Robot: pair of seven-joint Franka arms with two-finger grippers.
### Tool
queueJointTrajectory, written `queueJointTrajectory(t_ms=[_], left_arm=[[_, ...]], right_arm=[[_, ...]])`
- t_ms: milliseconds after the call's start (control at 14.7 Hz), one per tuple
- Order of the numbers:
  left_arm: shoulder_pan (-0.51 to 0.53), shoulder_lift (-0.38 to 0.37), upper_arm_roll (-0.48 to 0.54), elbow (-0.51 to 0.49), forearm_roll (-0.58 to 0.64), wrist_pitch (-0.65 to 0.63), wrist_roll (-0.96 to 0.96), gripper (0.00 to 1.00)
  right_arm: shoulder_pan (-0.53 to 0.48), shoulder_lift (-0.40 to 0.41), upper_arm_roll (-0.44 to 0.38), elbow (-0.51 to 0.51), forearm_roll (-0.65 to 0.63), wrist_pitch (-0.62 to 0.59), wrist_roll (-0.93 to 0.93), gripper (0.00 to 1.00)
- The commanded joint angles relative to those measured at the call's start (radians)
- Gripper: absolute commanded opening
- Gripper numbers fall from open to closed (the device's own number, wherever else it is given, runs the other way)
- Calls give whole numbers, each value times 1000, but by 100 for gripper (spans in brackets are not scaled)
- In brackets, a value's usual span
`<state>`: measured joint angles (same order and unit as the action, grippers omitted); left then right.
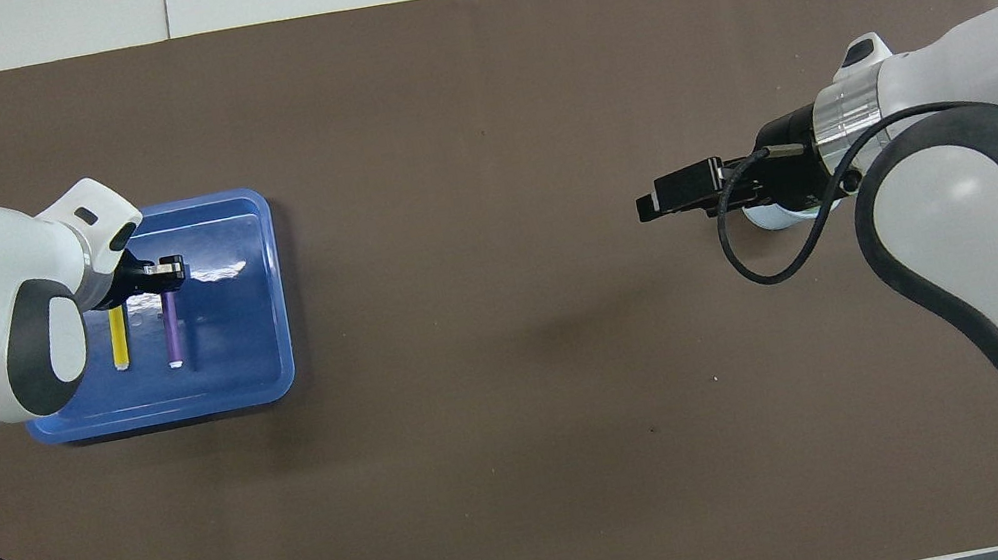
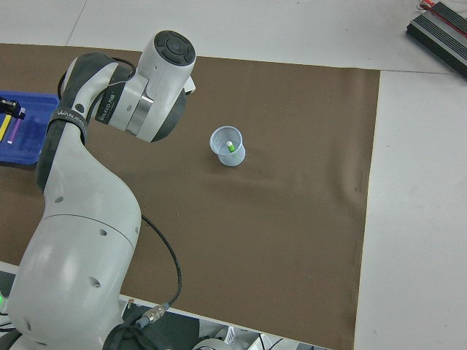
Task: Transfer and insert pens with both arms
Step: 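Lift the purple pen with the left gripper toward the right gripper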
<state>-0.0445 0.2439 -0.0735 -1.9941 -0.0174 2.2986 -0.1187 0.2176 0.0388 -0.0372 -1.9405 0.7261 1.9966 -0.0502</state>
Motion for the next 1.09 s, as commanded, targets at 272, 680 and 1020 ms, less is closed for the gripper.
queueJointTrajectory(t_ms=[272,680,1020], left_arm=[[-126,-71,3,164,-123,-244,-550,0],[-245,-61,1,201,-295,-174,-1053,0],[-354,-48,0,192,-408,-32,-1294,0]], right_arm=[[28,-30,-1,-74,217,68,118,100],[48,-60,0,-152,437,146,59,100],[152,-76,0,-206,588,325,18,100]])
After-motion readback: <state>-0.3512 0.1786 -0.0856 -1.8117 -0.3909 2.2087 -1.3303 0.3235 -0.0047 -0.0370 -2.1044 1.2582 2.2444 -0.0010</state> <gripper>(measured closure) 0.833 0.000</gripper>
